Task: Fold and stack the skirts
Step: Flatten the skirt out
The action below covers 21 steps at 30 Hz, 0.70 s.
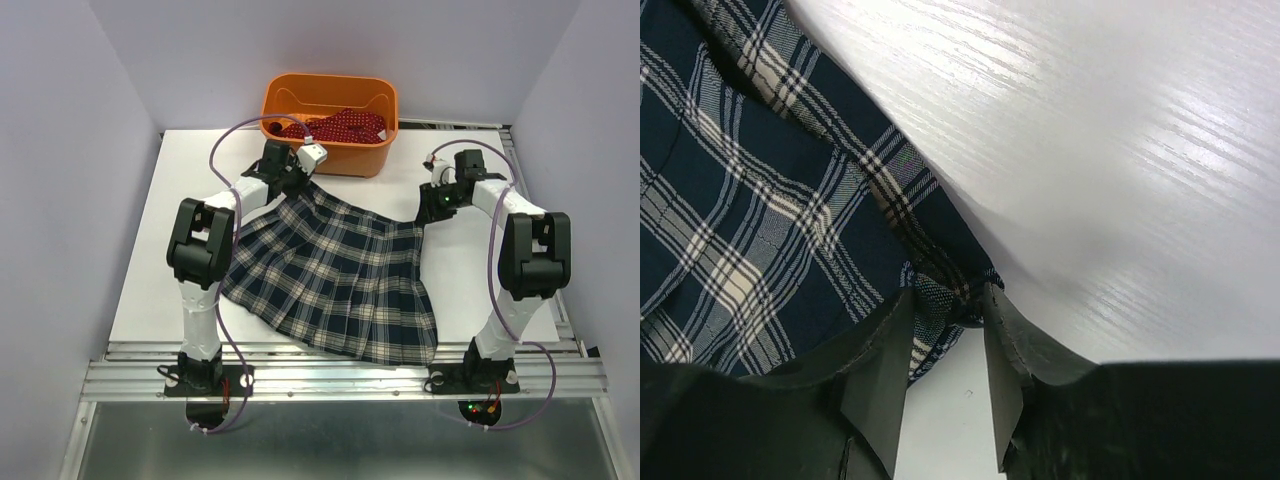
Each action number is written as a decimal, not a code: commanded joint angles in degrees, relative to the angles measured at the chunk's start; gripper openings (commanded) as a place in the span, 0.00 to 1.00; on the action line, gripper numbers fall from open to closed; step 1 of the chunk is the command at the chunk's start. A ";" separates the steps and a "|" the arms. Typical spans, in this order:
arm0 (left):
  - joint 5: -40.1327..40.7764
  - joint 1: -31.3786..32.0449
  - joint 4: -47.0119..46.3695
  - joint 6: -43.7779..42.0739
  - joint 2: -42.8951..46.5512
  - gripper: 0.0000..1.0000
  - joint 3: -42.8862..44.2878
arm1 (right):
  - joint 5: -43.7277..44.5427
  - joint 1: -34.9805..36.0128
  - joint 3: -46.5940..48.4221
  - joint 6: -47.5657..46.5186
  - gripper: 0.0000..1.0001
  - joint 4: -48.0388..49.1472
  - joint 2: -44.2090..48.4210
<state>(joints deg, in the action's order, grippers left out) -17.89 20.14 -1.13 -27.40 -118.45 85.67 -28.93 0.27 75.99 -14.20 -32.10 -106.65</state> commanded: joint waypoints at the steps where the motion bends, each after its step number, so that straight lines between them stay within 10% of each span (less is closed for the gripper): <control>1: -1.44 0.07 -2.04 1.64 1.73 0.19 0.91 | -2.62 -0.45 0.74 -2.41 0.40 0.81 0.04; 5: -1.54 0.07 -1.69 2.61 2.35 0.00 0.20 | -2.63 -0.45 2.14 -2.77 0.51 -0.24 -0.75; 21: -1.62 -0.10 0.25 5.60 3.76 0.00 -1.21 | -4.29 1.22 3.90 -8.56 0.57 0.11 -2.33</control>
<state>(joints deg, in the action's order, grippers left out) -18.50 20.12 -1.06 -22.83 -118.43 85.17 -31.83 0.47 77.12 -19.97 -32.58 -109.23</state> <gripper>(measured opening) 0.088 0.563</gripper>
